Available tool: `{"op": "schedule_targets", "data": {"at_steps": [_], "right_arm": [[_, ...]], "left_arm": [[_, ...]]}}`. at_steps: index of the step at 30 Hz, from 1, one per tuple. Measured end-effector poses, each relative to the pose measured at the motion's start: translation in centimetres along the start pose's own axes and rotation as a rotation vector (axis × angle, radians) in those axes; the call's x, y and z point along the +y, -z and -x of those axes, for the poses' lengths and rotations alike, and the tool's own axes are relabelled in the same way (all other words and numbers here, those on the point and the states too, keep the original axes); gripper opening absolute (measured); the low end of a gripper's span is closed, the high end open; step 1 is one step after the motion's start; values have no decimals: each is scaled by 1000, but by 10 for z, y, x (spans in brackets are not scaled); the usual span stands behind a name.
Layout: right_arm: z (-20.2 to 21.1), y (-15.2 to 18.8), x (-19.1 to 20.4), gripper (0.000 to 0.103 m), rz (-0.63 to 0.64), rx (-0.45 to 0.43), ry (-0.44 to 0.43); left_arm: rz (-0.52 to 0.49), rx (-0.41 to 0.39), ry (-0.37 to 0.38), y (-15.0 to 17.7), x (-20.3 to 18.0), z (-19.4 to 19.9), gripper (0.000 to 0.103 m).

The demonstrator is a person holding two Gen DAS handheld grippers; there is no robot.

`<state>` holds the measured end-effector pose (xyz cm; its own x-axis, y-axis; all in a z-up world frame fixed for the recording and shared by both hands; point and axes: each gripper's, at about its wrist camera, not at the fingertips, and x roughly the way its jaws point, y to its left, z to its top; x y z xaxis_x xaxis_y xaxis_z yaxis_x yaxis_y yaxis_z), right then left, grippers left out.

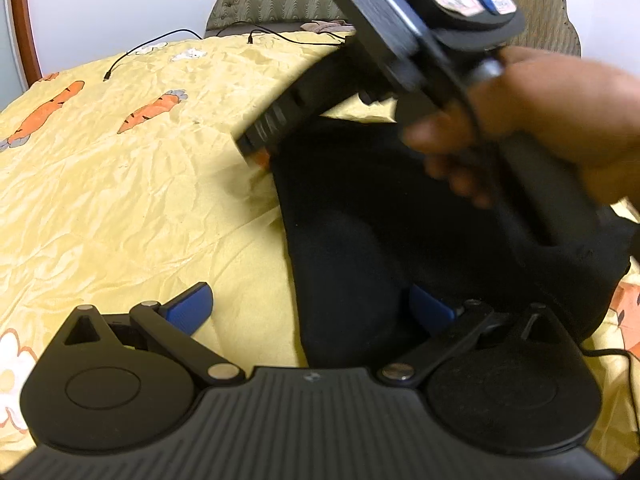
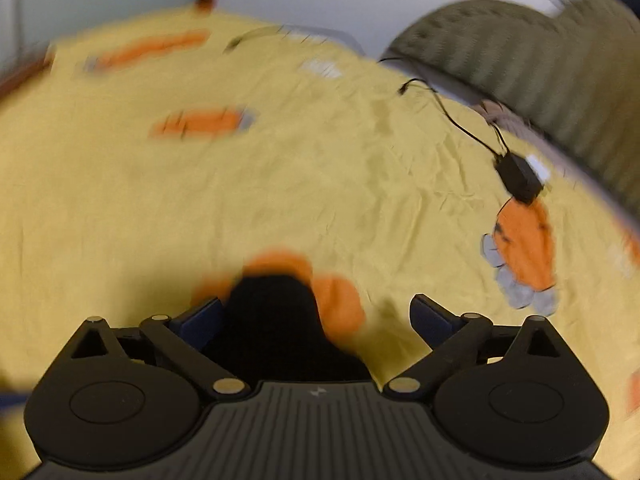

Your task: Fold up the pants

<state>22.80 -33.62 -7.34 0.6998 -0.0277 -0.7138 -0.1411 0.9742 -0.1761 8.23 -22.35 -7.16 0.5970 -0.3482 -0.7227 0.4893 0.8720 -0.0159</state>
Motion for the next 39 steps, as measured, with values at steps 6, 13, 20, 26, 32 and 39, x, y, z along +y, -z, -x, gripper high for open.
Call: {"op": "schedule_targets", "data": {"at_steps": [6, 13, 20, 26, 32, 39], "right_arm": [[60, 2, -46, 100, -169, -169, 127], [135, 57, -69, 101, -208, -185, 84], [163, 140, -71, 101, -249, -97, 129], [156, 182, -72, 101, -200, 23, 197], [168, 200, -79, 103, -237, 22, 173], [186, 204, -83, 103, -259, -17, 201]], "left_arm": [[15, 13, 18, -2, 3, 0, 103], [57, -7, 51, -14, 14, 18, 103], [26, -5, 67, -30, 0, 28, 103], [-47, -16, 46, -34, -31, 26, 103], [-96, 9, 17, -27, -51, 21, 103], [-131, 48, -5, -14, -62, 16, 103]]}}
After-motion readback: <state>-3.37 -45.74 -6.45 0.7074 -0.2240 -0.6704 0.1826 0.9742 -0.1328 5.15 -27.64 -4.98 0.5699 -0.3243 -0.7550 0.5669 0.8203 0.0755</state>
